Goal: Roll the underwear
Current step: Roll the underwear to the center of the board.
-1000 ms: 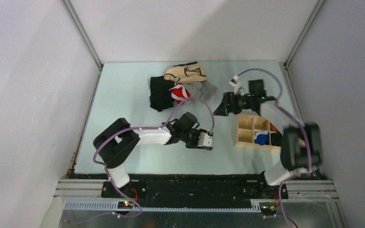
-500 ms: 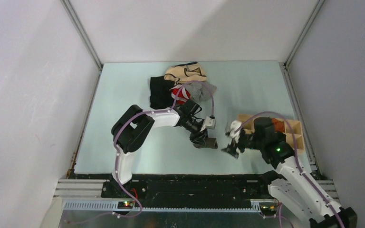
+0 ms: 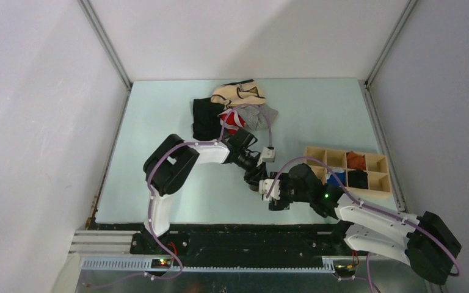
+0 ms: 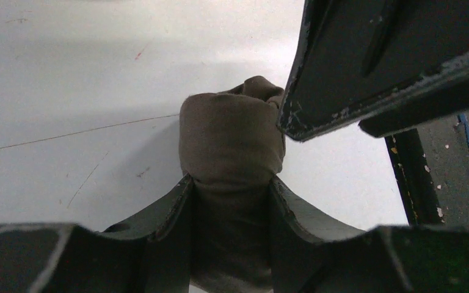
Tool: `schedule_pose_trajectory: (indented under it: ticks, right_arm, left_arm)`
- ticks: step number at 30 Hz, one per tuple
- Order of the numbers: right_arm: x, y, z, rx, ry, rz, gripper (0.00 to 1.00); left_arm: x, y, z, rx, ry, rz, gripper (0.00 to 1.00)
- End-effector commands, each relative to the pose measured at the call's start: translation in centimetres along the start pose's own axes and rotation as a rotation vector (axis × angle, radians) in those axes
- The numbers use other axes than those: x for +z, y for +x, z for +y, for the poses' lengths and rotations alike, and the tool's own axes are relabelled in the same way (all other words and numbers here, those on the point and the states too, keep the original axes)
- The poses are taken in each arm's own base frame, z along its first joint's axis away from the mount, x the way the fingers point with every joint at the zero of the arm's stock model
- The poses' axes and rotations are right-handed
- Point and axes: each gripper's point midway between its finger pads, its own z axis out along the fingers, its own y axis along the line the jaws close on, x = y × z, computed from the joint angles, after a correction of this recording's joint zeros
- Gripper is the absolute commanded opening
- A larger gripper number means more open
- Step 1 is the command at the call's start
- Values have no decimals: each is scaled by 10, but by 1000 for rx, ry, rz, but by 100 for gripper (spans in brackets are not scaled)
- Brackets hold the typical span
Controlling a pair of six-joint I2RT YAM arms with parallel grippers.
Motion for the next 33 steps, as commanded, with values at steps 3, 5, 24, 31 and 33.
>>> schedule_pose_trajectory:
  ticks: [3,5,24,31,33]
  right_arm:
    - [7,-18,-33,-81,160,-48,79]
    - [10,-16,-33,-82,154,-43,80]
    - [47,24,-29,-125,52,49,74]
    - [56,31,-34,-129,24,95,67]
    - [58,35,-31,-139,-4,114,64]
  left_arm:
    - [12,106,-58,-410,111,272,24]
    - [13,106,-58,-411,112,270,24]
    - [9,105,-57,-402,126,271,24]
    - [9,100,-52,-386,121,262,25]
    - [8,99,-52,-383,127,260,25]
